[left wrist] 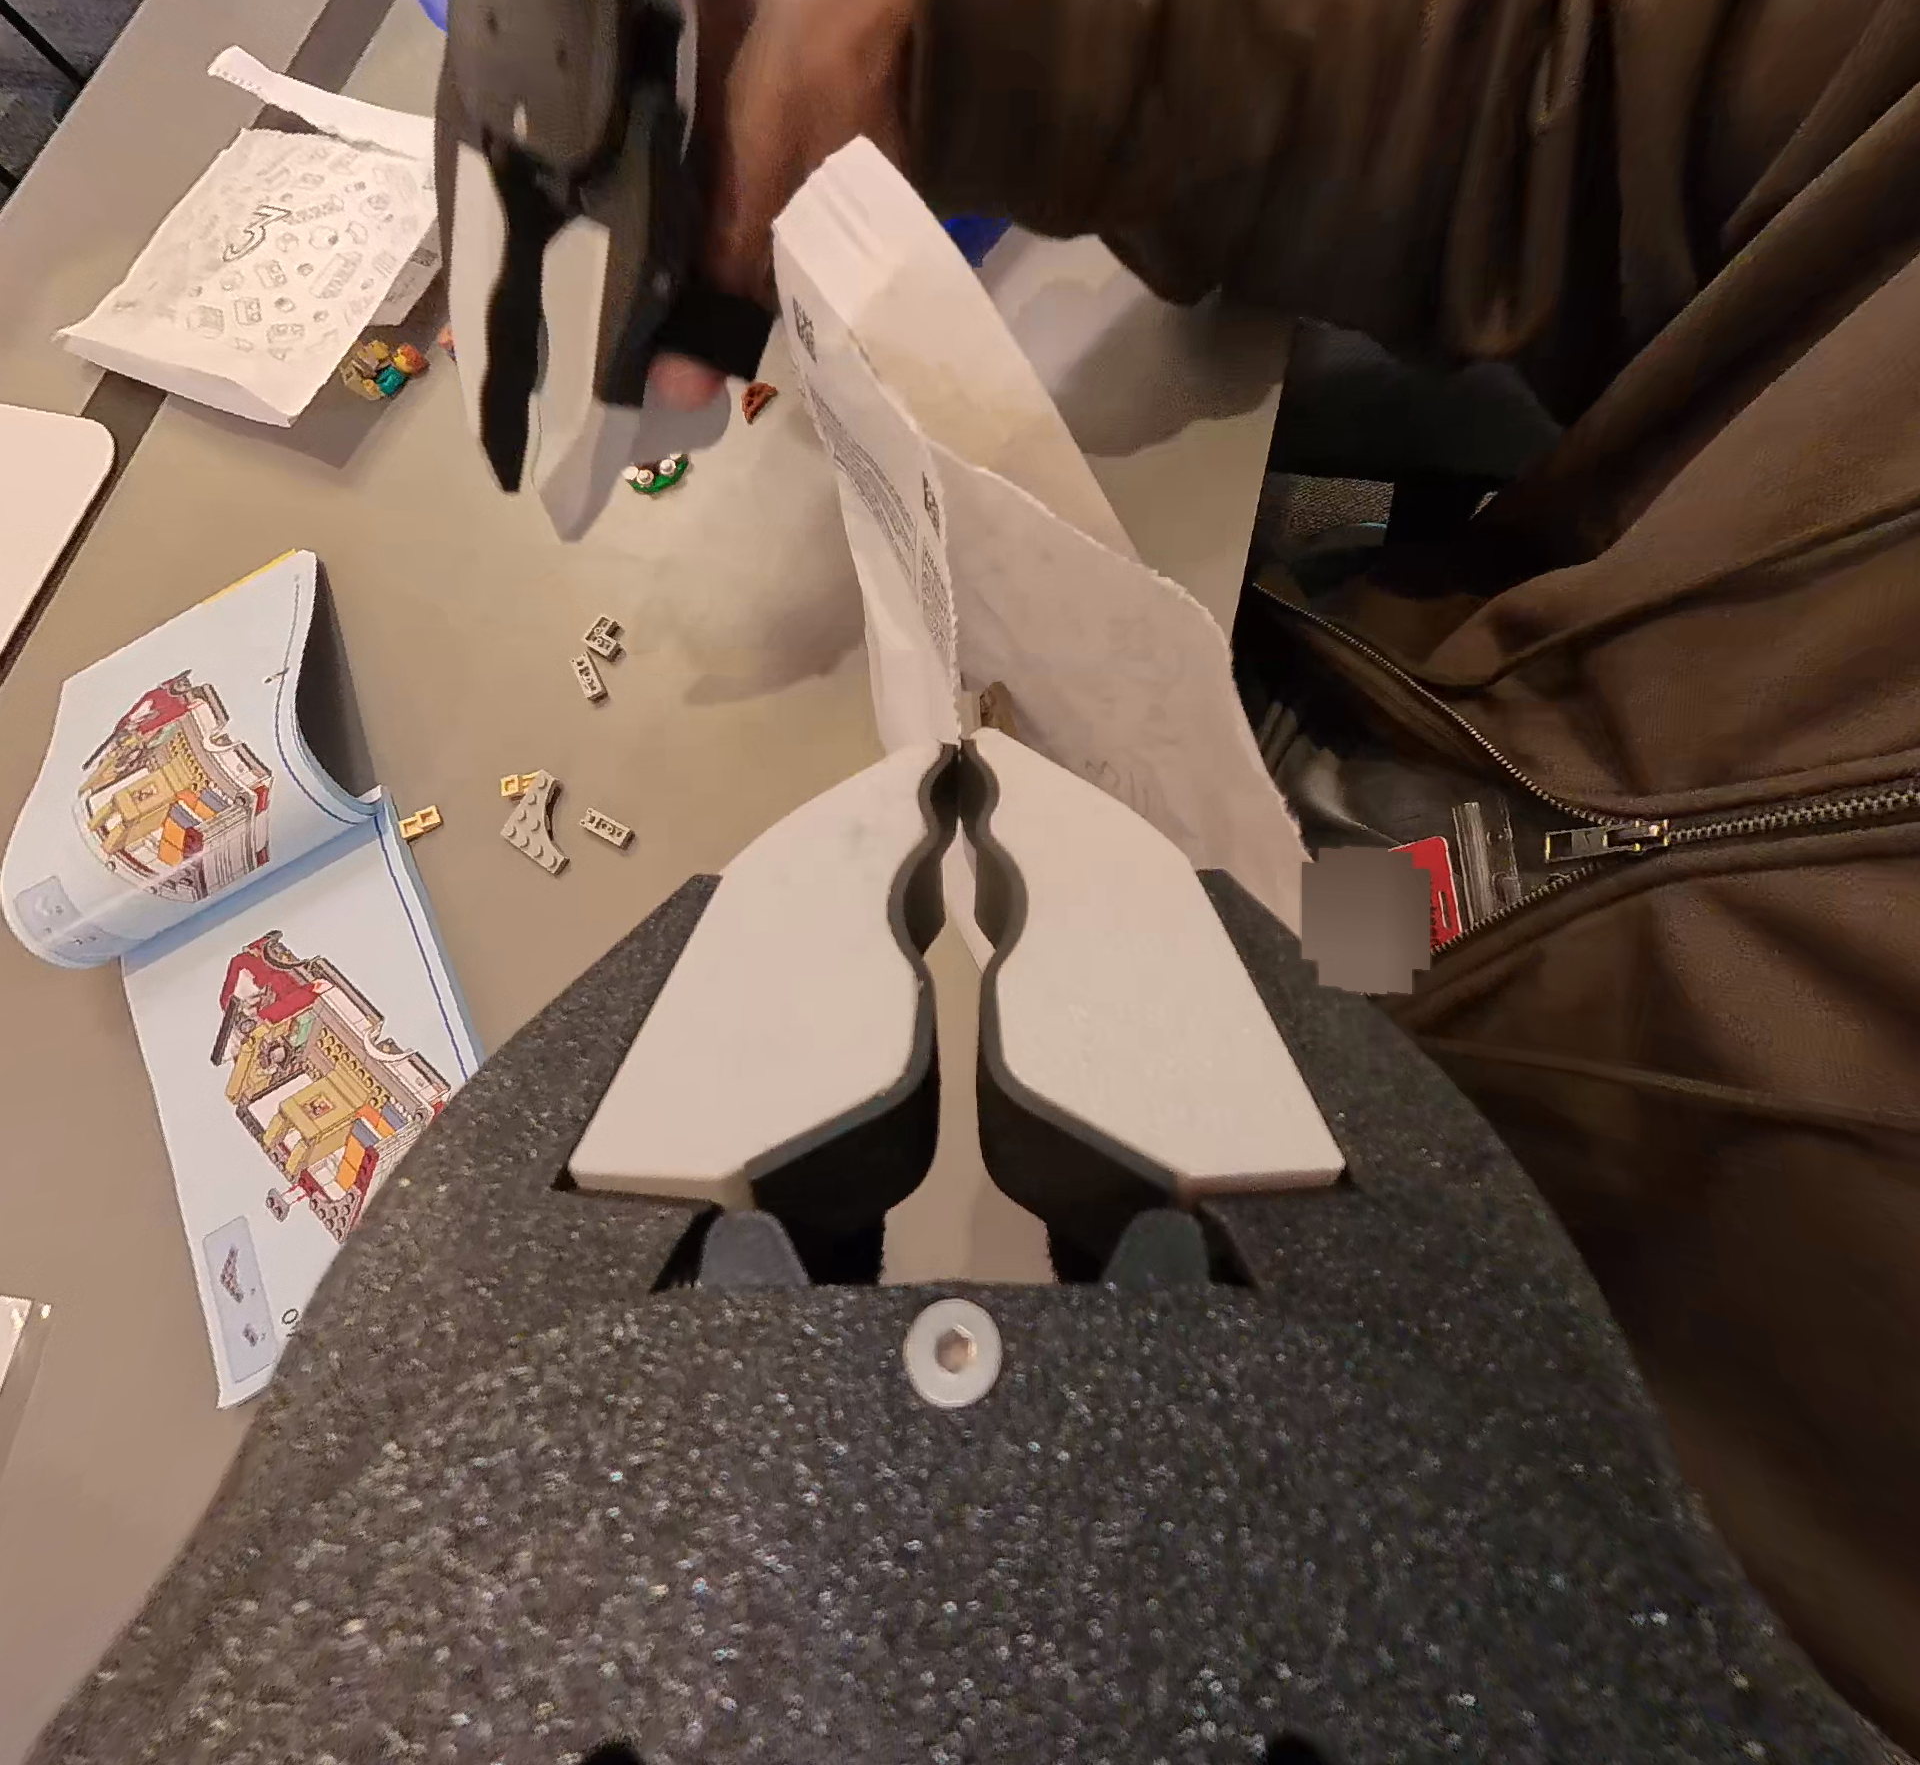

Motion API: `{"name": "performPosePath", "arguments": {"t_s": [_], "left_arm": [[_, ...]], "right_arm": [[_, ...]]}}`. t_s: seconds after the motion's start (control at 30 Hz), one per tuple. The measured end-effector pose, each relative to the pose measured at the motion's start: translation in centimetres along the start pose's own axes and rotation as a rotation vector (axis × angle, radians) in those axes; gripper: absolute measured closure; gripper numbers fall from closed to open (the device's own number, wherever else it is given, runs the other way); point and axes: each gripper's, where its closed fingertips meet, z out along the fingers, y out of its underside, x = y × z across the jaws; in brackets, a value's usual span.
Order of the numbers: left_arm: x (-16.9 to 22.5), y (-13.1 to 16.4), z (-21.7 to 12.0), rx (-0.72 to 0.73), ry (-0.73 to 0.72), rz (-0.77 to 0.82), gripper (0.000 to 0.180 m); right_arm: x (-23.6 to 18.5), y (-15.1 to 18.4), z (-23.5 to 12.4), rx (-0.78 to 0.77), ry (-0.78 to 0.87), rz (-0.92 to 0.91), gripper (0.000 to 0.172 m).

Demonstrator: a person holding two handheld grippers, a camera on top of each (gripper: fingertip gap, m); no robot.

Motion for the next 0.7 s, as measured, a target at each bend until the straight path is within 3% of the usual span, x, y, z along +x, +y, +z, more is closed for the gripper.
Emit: {"name": "performPosePath", "arguments": {"t_s": [0.13,0.27,0.4,0.5,0.6,0.7], "left_arm": [[-0.1,0.0,0.1,-0.004,0.007,0.005,0.180],[-0.3,-0.1,0.2,0.003,0.013,0.003,0.180],[-0.4,-0.1,0.3,0.007,0.019,0.000,0.180],[-0.5,-0.1,0.2,0.006,0.014,0.000,0.180],[-0.5,0.0,0.3,0.006,0.011,-0.005,0.180],[-0.7,-0.1,0.4,0.012,0.009,-0.012,0.180]], "right_arm": [[2.2,3.8,4.3,-0.182,0.065,-0.036,0.136],[2.7,5.4,6.5,-0.281,0.104,-0.100,0.133],[2.5,5.3,7.1,-0.293,0.090,-0.105,0.156],[2.5,5.3,6.5,-0.311,0.104,-0.120,0.156],[1.1,2.4,4.0,-0.174,0.076,-0.129,0.156],[-2.3,-3.0,-1.1,0.054,0.039,-0.188,0.156]]}}
